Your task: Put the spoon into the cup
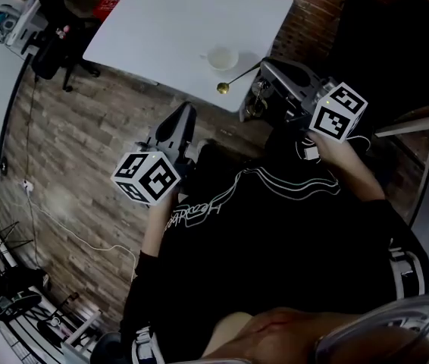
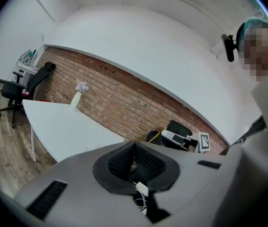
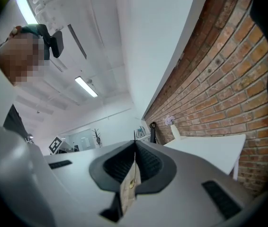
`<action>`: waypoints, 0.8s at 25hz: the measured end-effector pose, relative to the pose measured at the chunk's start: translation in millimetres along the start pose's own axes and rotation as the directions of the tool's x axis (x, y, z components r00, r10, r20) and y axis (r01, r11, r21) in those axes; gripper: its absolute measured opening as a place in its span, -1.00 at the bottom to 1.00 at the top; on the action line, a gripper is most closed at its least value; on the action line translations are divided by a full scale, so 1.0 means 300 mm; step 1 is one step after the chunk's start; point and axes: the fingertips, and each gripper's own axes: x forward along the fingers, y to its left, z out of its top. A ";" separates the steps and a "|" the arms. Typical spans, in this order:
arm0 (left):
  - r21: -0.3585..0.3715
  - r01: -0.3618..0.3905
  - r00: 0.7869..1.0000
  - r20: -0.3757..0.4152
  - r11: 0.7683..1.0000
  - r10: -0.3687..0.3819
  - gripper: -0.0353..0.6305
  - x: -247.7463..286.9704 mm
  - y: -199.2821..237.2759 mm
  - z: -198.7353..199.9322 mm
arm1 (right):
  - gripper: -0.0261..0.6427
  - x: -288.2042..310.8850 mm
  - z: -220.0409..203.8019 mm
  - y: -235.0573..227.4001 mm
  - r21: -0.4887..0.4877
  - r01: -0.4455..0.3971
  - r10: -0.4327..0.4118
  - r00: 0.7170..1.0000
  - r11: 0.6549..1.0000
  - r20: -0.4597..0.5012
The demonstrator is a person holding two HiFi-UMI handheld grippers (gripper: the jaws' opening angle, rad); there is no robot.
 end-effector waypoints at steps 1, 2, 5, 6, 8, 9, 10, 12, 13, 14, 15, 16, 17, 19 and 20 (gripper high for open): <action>-0.004 0.007 1.000 -0.009 1.000 -0.007 -0.88 0.013 0.019 0.005 | -0.92 0.012 0.004 -0.011 -0.002 0.013 -0.013 1.000 1.000 -0.001; -0.008 0.013 1.000 -0.016 1.000 -0.013 -0.88 0.027 0.040 0.014 | -0.92 0.026 0.008 -0.023 -0.004 0.024 -0.024 1.000 1.000 -0.002; -0.029 0.030 0.999 -0.033 0.999 -0.031 -0.88 0.088 0.110 0.041 | -0.92 0.077 0.009 -0.083 0.011 0.055 -0.055 0.998 0.998 -0.001; -0.036 0.039 0.998 -0.044 0.999 -0.040 -0.88 0.116 0.134 0.048 | -0.92 0.093 0.008 -0.109 0.023 0.068 -0.068 0.998 0.997 0.001; -0.040 0.056 0.996 -0.072 0.998 -0.059 -0.88 0.174 0.189 0.070 | -0.92 0.134 0.005 -0.161 0.041 0.094 -0.094 0.996 0.995 0.007; -0.040 0.062 0.994 -0.083 0.997 -0.066 -0.88 0.198 0.218 0.083 | -0.92 0.158 0.001 -0.184 0.048 0.106 -0.106 0.994 0.993 0.008; -0.043 0.068 0.993 -0.093 0.997 -0.071 -0.88 0.220 0.244 0.094 | -0.92 0.178 -0.006 -0.203 0.055 0.118 -0.118 0.993 0.992 0.008; -0.053 0.079 0.990 -0.112 0.995 -0.085 -0.88 0.256 0.278 0.107 | -0.92 0.203 -0.018 -0.235 0.066 0.141 -0.142 0.990 0.988 0.004; -0.056 0.087 0.988 -0.122 0.995 -0.093 -0.88 0.275 0.291 0.112 | -0.92 0.212 -0.021 -0.251 0.069 0.153 -0.154 0.988 0.986 0.002; -0.057 0.094 0.986 -0.134 0.994 -0.101 -0.88 0.298 0.306 0.117 | -0.92 0.222 -0.023 -0.270 0.072 0.164 -0.165 0.986 0.984 0.002; -0.057 0.101 0.984 -0.145 0.993 -0.108 -0.88 0.321 0.322 0.123 | -0.92 0.233 -0.027 -0.290 0.076 0.175 -0.176 0.984 0.982 0.002; -0.057 0.107 0.981 -0.156 0.993 -0.115 -0.88 0.343 0.339 0.127 | -0.92 0.243 -0.034 -0.309 0.081 0.184 -0.185 0.983 0.980 0.002; -0.060 0.113 0.979 -0.166 0.992 -0.121 -0.88 0.361 0.356 0.128 | -0.92 0.252 -0.044 -0.326 0.085 0.193 -0.194 0.981 0.978 0.001; -0.067 0.122 0.973 -0.188 0.990 -0.133 -0.88 0.384 0.388 0.118 | -0.92 0.262 -0.069 -0.348 0.091 0.208 -0.209 0.978 0.974 0.000; -0.070 0.127 0.970 -0.200 0.989 -0.139 -0.88 0.392 0.402 0.107 | -0.92 0.264 -0.082 -0.356 0.093 0.217 -0.218 0.976 0.972 0.000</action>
